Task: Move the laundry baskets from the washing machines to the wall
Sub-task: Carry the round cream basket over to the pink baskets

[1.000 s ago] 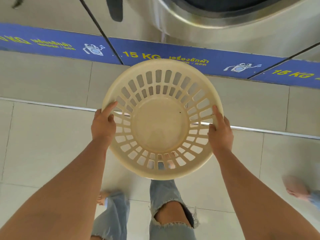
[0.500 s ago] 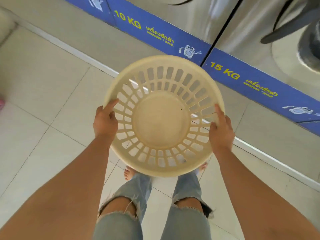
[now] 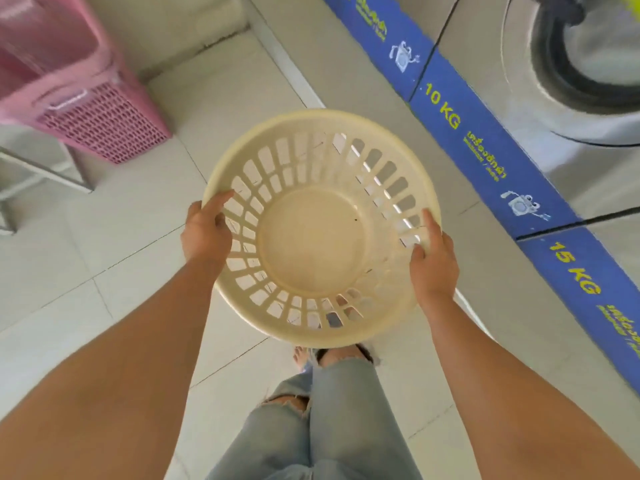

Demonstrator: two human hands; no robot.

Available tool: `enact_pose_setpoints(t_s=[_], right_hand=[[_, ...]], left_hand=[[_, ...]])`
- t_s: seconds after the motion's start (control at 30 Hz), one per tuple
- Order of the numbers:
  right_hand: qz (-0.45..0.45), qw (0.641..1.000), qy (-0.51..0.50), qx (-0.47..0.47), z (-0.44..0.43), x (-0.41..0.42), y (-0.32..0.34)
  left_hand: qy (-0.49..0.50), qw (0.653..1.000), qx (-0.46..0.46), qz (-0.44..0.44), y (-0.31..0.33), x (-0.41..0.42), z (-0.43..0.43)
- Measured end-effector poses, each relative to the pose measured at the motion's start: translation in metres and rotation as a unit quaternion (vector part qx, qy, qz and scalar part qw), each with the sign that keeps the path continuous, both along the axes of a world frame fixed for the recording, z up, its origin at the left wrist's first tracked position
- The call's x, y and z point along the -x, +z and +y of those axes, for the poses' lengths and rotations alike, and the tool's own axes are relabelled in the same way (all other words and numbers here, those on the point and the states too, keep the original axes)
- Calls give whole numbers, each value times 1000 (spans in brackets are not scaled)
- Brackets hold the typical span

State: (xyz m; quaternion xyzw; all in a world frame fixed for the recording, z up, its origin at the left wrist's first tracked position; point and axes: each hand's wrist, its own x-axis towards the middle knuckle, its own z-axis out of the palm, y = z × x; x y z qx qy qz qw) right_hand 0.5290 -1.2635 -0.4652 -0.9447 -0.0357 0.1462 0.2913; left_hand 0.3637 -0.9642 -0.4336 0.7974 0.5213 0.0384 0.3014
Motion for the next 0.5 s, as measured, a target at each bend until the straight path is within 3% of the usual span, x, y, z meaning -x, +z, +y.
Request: enact_pose_setpoints(t_s=[0.5], right_hand=[[7,983,179,30,263,-160,32]], left_hand=[[164,986,14,-8,16,-67,197]])
